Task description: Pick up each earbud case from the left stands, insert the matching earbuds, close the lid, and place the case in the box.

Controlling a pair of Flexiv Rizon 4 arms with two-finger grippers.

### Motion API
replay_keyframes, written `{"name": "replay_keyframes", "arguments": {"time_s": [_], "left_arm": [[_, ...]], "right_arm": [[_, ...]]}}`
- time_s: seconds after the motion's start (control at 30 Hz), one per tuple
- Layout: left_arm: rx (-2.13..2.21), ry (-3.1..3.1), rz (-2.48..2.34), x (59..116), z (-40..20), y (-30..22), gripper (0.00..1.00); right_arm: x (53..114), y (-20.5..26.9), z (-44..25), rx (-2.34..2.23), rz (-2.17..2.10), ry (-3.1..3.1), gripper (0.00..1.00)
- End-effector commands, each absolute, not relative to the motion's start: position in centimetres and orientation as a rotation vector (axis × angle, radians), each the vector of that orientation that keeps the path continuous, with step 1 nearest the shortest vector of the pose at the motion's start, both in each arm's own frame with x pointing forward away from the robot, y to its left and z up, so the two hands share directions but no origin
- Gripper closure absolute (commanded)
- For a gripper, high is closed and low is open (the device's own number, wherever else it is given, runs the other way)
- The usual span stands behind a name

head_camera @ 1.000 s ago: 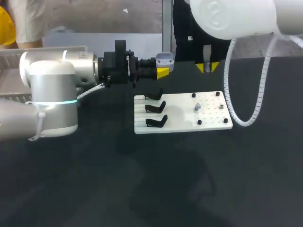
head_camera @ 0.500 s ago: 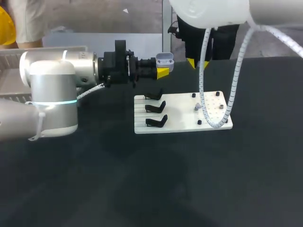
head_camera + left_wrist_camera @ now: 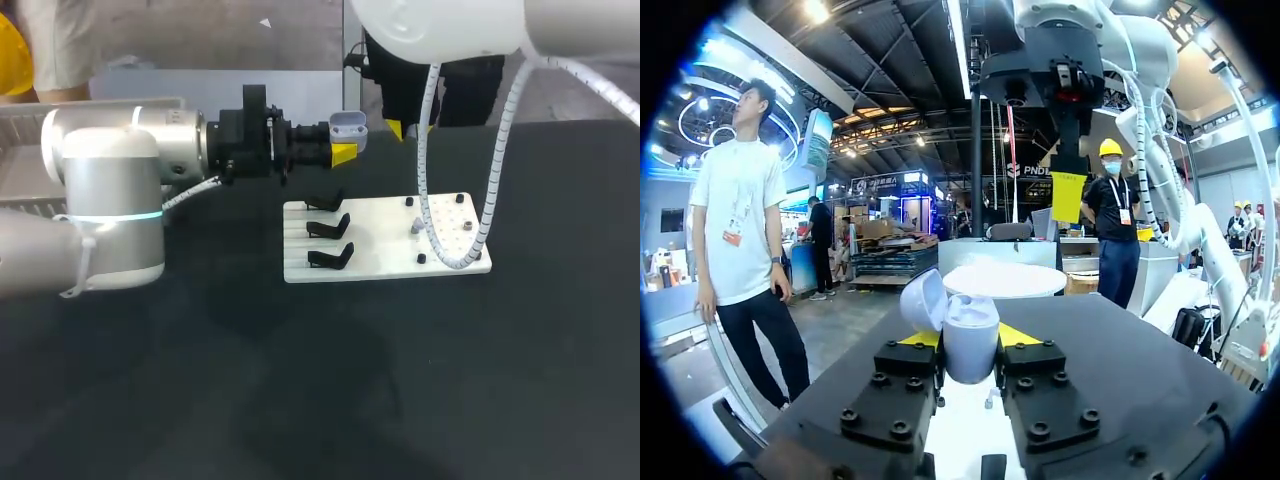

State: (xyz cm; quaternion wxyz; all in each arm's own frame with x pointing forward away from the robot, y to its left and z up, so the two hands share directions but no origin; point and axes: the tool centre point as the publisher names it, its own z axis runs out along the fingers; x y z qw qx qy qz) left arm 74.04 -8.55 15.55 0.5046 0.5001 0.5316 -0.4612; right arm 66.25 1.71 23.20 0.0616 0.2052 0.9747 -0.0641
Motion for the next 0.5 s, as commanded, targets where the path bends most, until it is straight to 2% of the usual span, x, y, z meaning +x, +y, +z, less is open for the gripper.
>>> {"name": "replay_keyframes", "arguments": {"time_s": [0.03,0.5], "left_arm": [[1.200,1.280,-1.107,73.8,15.5,-8.6,1.00],[1.200,1.280,-1.107,73.8,15.5,-8.6,1.00]], "right_arm": [[66.1,1.6,23.1,0.621,-0.190,2.942,1.00],[69.3,5.7,23.6,0.662,-0.024,2.955,1.00]]}}
